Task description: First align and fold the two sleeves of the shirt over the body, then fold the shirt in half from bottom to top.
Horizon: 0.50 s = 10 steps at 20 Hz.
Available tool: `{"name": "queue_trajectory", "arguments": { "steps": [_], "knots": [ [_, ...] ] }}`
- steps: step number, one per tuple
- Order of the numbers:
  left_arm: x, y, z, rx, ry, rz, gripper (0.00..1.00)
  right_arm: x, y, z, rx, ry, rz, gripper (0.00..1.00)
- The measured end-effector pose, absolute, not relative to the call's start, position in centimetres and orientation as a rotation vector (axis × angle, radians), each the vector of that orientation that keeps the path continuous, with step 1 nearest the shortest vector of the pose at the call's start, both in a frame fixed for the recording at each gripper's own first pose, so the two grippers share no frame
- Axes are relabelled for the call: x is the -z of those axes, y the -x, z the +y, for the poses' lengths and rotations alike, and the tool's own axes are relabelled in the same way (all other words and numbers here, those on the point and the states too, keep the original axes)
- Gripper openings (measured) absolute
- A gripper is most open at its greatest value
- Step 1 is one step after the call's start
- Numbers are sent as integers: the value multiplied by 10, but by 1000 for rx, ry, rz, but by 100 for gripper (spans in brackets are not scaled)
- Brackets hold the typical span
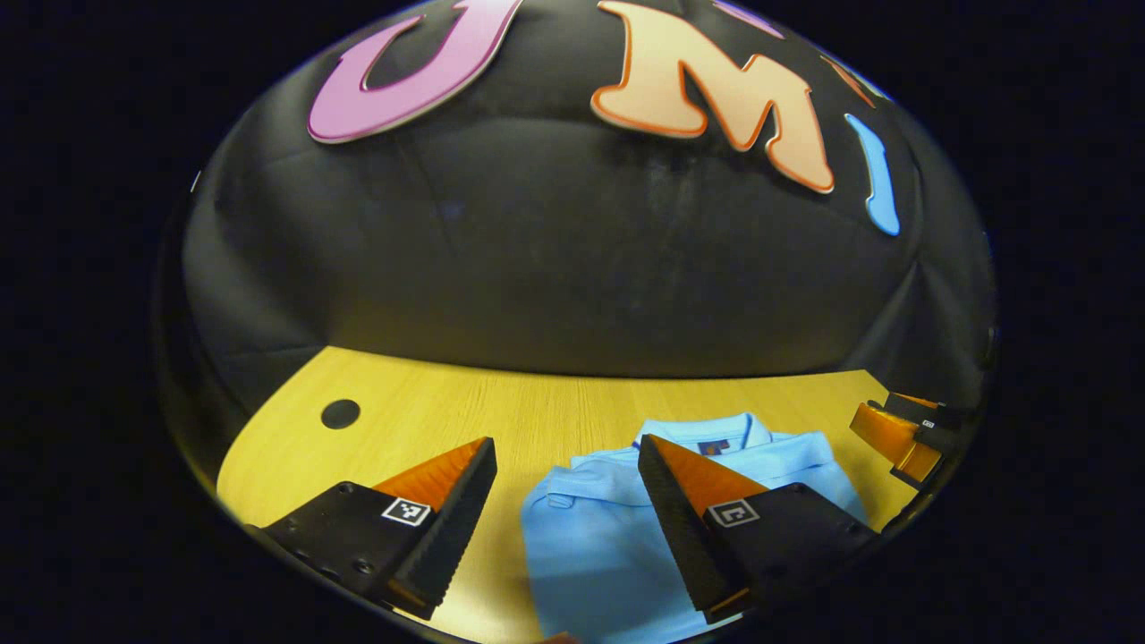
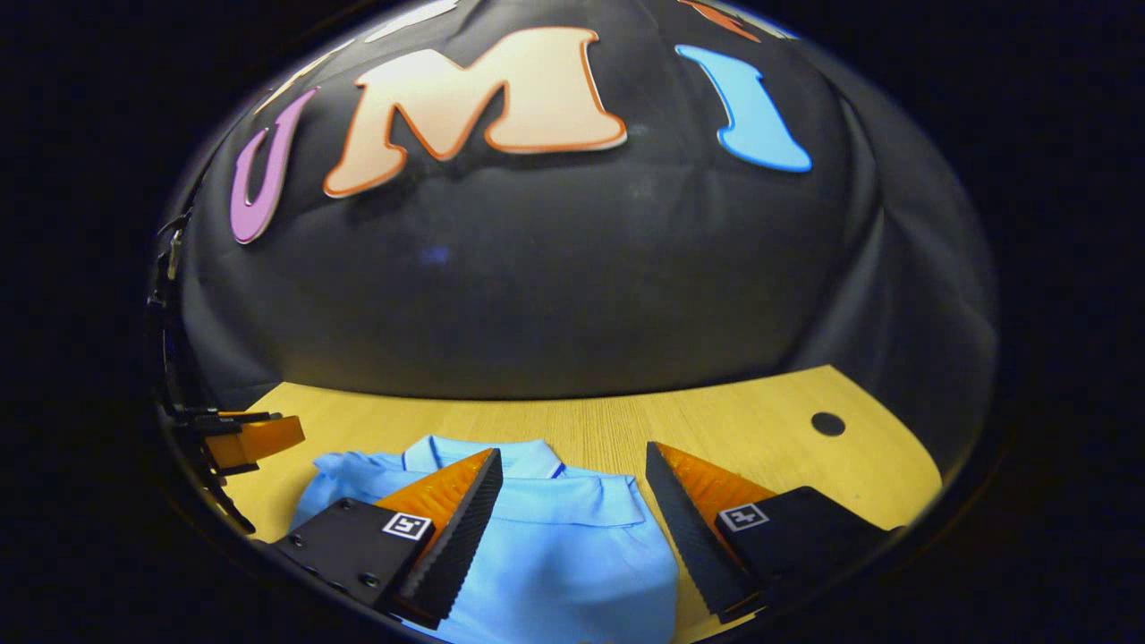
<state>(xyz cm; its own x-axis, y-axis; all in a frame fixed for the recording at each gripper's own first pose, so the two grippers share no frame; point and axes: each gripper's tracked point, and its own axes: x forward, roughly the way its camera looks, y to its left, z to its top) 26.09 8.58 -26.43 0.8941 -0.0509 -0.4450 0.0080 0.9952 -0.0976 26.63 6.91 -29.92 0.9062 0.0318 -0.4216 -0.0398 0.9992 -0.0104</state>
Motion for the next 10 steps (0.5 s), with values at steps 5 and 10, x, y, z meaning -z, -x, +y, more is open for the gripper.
{"name": "queue_trajectory", "arguments": {
  "steps": [5,10],
  "knots": [
    [169,-194,69,32,103,311,95,211,-201,68,-67,26,308,100],
    [107,-129,56,39,96,213,95,142,-138,63,-77,7,212,100]
  ]
}}
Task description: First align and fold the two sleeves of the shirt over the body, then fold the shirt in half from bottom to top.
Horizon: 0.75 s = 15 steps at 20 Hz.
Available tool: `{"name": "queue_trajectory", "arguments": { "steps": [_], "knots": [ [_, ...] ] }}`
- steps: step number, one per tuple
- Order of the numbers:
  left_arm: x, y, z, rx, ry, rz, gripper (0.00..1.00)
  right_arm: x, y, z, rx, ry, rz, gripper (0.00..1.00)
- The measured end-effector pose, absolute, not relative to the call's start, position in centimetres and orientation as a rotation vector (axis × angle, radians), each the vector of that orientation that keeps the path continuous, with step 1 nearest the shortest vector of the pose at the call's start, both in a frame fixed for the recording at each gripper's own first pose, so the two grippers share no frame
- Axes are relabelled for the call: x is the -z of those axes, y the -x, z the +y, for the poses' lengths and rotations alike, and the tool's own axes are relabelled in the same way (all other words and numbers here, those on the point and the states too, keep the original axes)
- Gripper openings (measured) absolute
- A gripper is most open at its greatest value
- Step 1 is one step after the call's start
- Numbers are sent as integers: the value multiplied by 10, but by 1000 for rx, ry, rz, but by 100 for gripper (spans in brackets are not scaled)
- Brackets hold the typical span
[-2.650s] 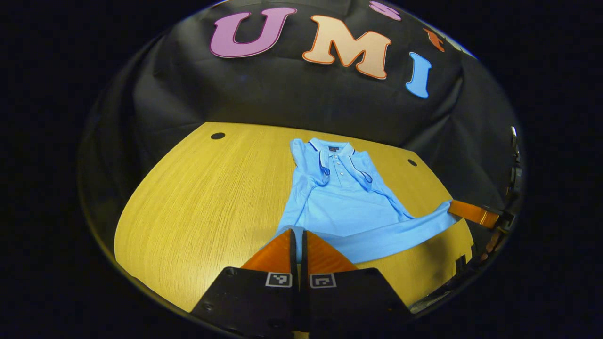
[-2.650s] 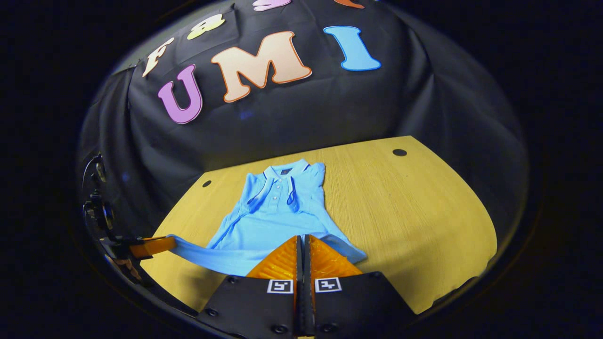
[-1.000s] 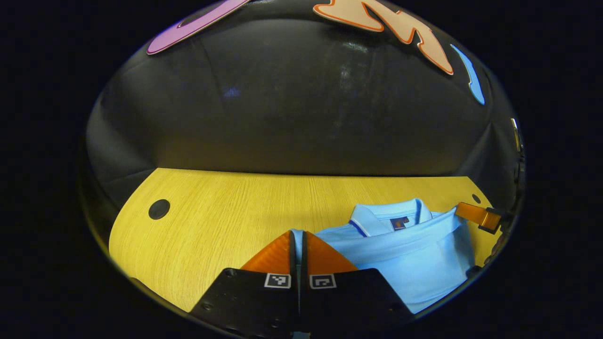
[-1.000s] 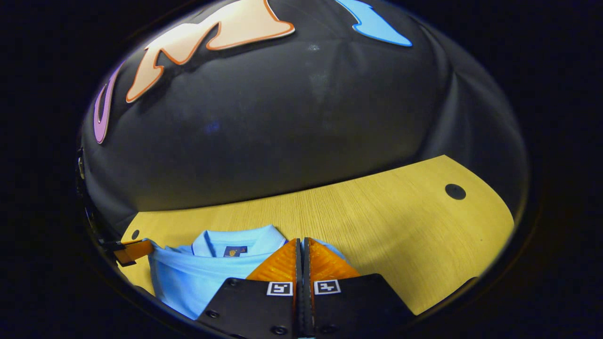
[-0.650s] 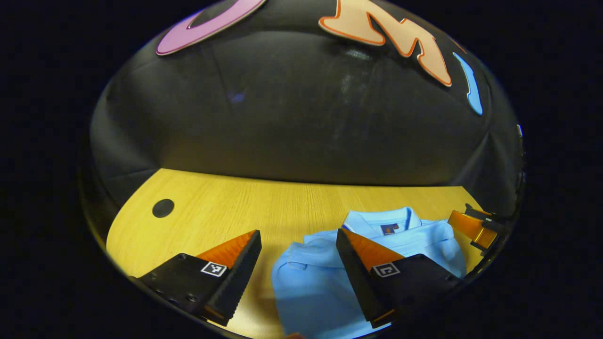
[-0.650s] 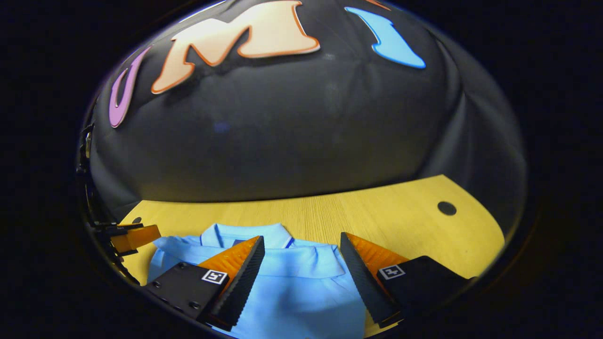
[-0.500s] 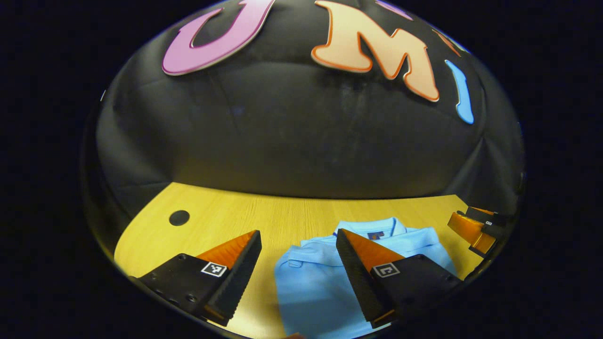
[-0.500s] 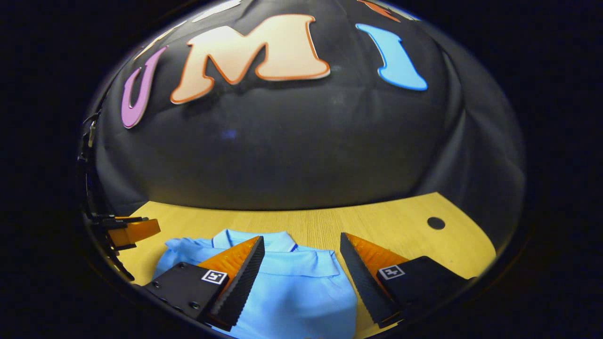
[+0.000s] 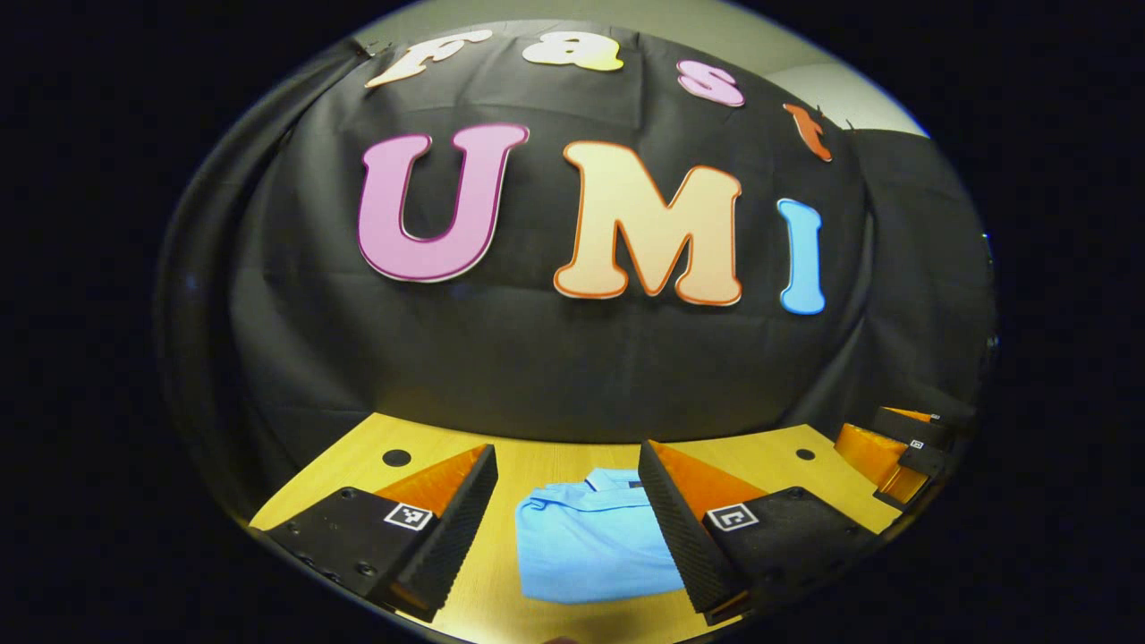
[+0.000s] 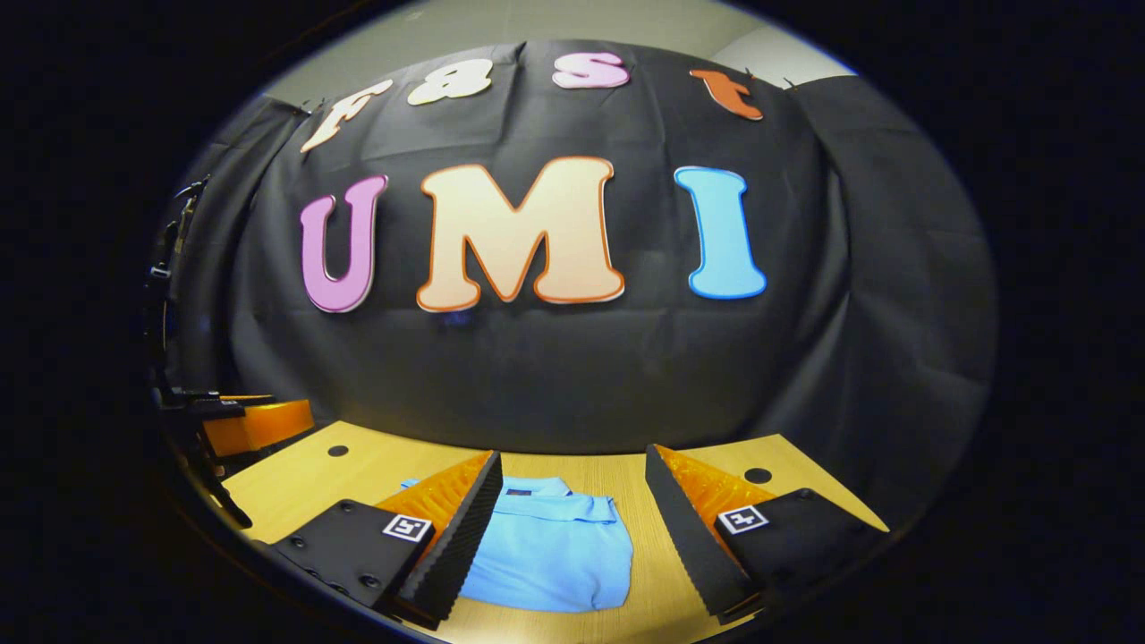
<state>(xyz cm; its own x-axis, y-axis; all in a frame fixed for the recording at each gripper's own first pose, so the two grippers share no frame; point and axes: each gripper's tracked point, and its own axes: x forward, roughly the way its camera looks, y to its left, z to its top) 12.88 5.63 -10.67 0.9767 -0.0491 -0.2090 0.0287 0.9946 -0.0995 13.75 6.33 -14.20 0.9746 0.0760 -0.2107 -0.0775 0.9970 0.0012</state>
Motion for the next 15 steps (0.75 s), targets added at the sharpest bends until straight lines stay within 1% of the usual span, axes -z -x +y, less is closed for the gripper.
{"name": "queue_trajectory", "arguments": {
  "steps": [4,8,10,11,12,15],
  "knots": [
    [79,-87,47,38,80,173,95,108,-83,58,-92,5,155,100],
    [63,-41,37,53,72,147,95,95,-37,51,-116,19,153,99],
    [57,-28,36,52,47,132,95,91,-26,49,-114,14,141,99],
    [54,-24,35,52,42,128,92,90,-23,49,-113,10,146,99],
    [52,-20,39,54,45,125,94,90,-19,50,-113,2,150,99],
    [41,-17,41,53,58,111,94,79,-16,50,-109,-15,135,100]
  ]
}}
